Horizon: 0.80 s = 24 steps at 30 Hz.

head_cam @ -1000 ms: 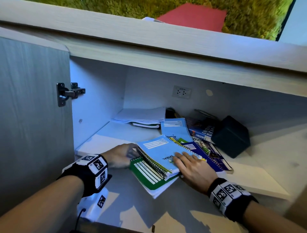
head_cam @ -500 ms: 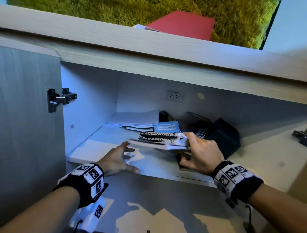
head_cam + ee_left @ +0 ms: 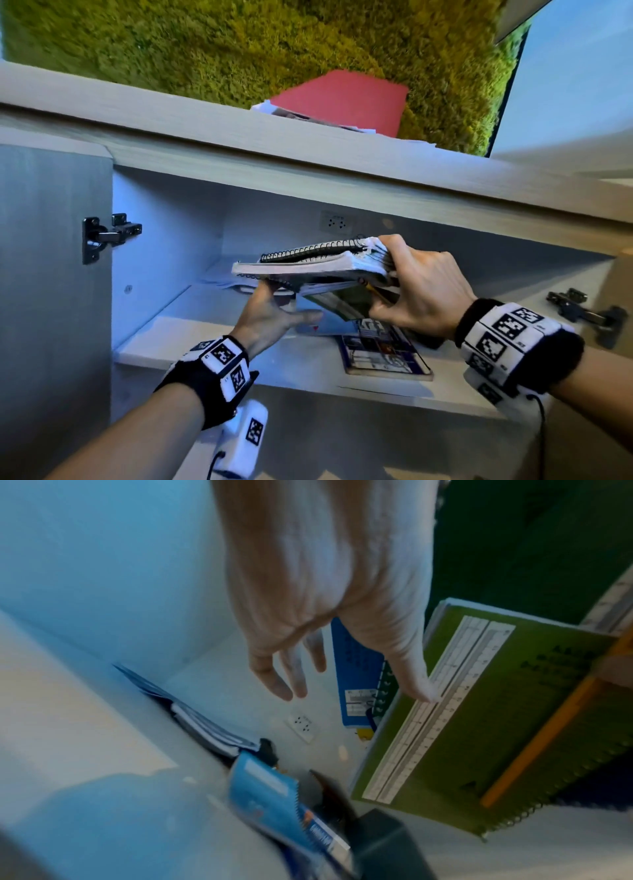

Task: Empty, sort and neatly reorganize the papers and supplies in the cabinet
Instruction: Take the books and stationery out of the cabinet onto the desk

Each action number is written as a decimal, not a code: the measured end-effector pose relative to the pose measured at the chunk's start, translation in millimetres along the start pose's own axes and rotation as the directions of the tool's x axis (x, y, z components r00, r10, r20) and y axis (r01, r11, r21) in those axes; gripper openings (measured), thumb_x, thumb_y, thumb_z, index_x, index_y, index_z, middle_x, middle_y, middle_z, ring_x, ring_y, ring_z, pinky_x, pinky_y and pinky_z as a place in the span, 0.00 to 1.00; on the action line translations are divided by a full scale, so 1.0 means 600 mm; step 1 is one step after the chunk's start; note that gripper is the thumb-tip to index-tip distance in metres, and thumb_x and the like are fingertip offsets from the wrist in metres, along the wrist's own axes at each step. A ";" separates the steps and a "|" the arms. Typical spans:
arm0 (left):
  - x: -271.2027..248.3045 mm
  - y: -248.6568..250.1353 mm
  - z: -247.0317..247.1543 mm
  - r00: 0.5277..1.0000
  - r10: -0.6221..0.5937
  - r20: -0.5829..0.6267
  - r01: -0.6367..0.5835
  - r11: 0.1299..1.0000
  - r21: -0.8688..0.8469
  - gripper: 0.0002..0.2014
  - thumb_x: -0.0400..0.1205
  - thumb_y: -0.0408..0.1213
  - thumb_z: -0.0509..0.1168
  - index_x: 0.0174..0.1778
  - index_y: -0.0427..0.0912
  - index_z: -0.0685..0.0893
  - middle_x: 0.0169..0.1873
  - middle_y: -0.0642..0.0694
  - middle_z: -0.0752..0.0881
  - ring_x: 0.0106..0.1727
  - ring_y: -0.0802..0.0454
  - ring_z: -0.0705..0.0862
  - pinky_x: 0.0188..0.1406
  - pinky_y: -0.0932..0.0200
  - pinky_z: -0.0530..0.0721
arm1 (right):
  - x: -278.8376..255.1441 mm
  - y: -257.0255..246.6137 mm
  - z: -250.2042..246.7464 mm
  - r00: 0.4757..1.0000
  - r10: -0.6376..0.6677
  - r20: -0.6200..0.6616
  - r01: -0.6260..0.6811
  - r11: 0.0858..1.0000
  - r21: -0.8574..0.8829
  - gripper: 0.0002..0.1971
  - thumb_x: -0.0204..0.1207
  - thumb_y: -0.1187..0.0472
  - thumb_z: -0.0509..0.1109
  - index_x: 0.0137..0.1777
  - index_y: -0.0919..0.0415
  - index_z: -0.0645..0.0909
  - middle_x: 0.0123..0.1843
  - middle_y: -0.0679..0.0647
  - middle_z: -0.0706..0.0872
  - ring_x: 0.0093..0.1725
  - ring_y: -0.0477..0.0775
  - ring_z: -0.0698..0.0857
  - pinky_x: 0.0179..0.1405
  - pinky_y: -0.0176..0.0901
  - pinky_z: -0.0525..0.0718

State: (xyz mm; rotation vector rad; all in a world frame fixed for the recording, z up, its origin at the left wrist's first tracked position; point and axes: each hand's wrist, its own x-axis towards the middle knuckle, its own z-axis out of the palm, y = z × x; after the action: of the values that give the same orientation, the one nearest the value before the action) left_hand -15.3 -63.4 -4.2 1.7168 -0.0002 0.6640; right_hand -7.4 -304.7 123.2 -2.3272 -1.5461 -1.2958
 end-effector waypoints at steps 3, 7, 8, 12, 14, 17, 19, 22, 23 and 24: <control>0.009 0.065 0.007 0.989 0.132 -0.061 -0.139 0.982 -0.127 0.35 0.63 0.35 0.86 0.64 0.35 0.80 0.58 0.43 0.89 0.61 0.46 0.87 0.61 0.53 0.86 | 0.013 0.003 -0.048 0.998 0.009 -0.066 -0.010 1.000 -0.003 0.33 0.61 0.33 0.62 0.57 0.57 0.67 0.34 0.52 0.87 0.27 0.63 0.85 0.17 0.42 0.75; 0.009 0.147 0.010 0.939 0.274 -0.209 -0.315 0.928 -0.200 0.37 0.62 0.32 0.86 0.66 0.40 0.77 0.58 0.46 0.88 0.61 0.48 0.87 0.58 0.48 0.87 | 0.033 0.011 -0.111 0.988 0.054 -0.144 -0.054 0.999 0.004 0.33 0.58 0.37 0.64 0.58 0.56 0.64 0.35 0.52 0.87 0.33 0.64 0.87 0.23 0.48 0.81; 0.009 0.164 0.007 0.924 0.308 -0.225 -0.352 0.917 -0.189 0.38 0.61 0.34 0.87 0.65 0.43 0.77 0.57 0.48 0.89 0.60 0.49 0.88 0.57 0.48 0.87 | 0.039 0.014 -0.130 0.986 0.050 -0.161 -0.048 0.999 0.019 0.33 0.57 0.37 0.65 0.58 0.56 0.65 0.36 0.50 0.87 0.34 0.62 0.87 0.25 0.47 0.80; -0.001 0.247 -0.011 0.876 0.414 -0.247 -0.453 0.883 -0.125 0.36 0.59 0.44 0.88 0.60 0.45 0.80 0.50 0.47 0.91 0.51 0.45 0.90 0.47 0.42 0.90 | 0.069 0.021 -0.208 0.979 0.048 -0.196 -0.033 0.996 0.079 0.31 0.56 0.37 0.66 0.54 0.52 0.61 0.40 0.47 0.86 0.38 0.60 0.88 0.28 0.48 0.81; 0.002 0.292 -0.022 0.836 0.473 -0.279 -0.503 0.863 -0.044 0.36 0.56 0.52 0.88 0.56 0.47 0.81 0.47 0.48 0.92 0.48 0.45 0.91 0.47 0.38 0.89 | 0.092 0.029 -0.241 0.972 0.044 -0.229 -0.020 0.994 0.108 0.33 0.57 0.38 0.67 0.56 0.55 0.62 0.46 0.50 0.88 0.40 0.60 0.89 0.31 0.55 0.85; 0.019 0.373 -0.043 0.776 0.537 -0.330 -0.554 0.831 0.049 0.39 0.52 0.61 0.86 0.55 0.49 0.81 0.46 0.52 0.91 0.48 0.50 0.90 0.49 0.41 0.88 | 0.128 0.045 -0.294 0.953 0.057 -0.296 -0.006 0.986 0.169 0.36 0.59 0.38 0.70 0.60 0.59 0.63 0.53 0.52 0.87 0.42 0.58 0.88 0.36 0.59 0.87; 0.033 0.428 -0.059 0.739 0.581 -0.340 -0.579 0.806 0.120 0.40 0.51 0.64 0.85 0.55 0.50 0.81 0.46 0.54 0.91 0.48 0.52 0.90 0.49 0.44 0.88 | 0.152 0.051 -0.332 0.937 0.070 -0.343 0.002 0.978 0.207 0.37 0.60 0.38 0.72 0.62 0.59 0.64 0.55 0.49 0.86 0.44 0.53 0.87 0.38 0.56 0.88; 0.051 0.510 -0.081 0.689 0.640 -0.341 -0.609 0.766 0.206 0.43 0.50 0.67 0.84 0.57 0.51 0.80 0.48 0.55 0.90 0.50 0.57 0.90 0.52 0.46 0.88 | 0.186 0.057 -0.384 0.914 0.063 -0.400 0.026 0.977 0.214 0.39 0.63 0.40 0.74 0.66 0.60 0.63 0.60 0.47 0.84 0.49 0.50 0.87 0.44 0.53 0.89; 0.057 0.533 -0.088 0.676 0.657 -0.333 -0.620 0.752 0.224 0.43 0.51 0.66 0.84 0.57 0.50 0.80 0.48 0.56 0.90 0.50 0.60 0.89 0.53 0.49 0.88 | 0.197 0.059 -0.396 0.907 0.055 -0.417 0.030 0.981 0.194 0.39 0.63 0.41 0.74 0.67 0.61 0.63 0.60 0.47 0.84 0.50 0.50 0.87 0.46 0.54 0.89; 0.062 0.555 -0.091 0.665 0.675 -0.320 -0.634 0.737 0.235 0.42 0.52 0.63 0.85 0.58 0.49 0.79 0.48 0.57 0.90 0.49 0.64 0.88 0.53 0.53 0.89 | 0.207 0.062 -0.406 0.899 0.045 -0.436 0.028 0.987 0.161 0.39 0.63 0.41 0.74 0.66 0.62 0.63 0.59 0.47 0.85 0.49 0.51 0.87 0.47 0.55 0.88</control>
State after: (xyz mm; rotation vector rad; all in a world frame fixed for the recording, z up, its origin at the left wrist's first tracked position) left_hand -123.3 -90.0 316.7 1.6400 -0.3350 1.5722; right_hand -107.4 -346.3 376.9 -1.7783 -1.4242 -1.4960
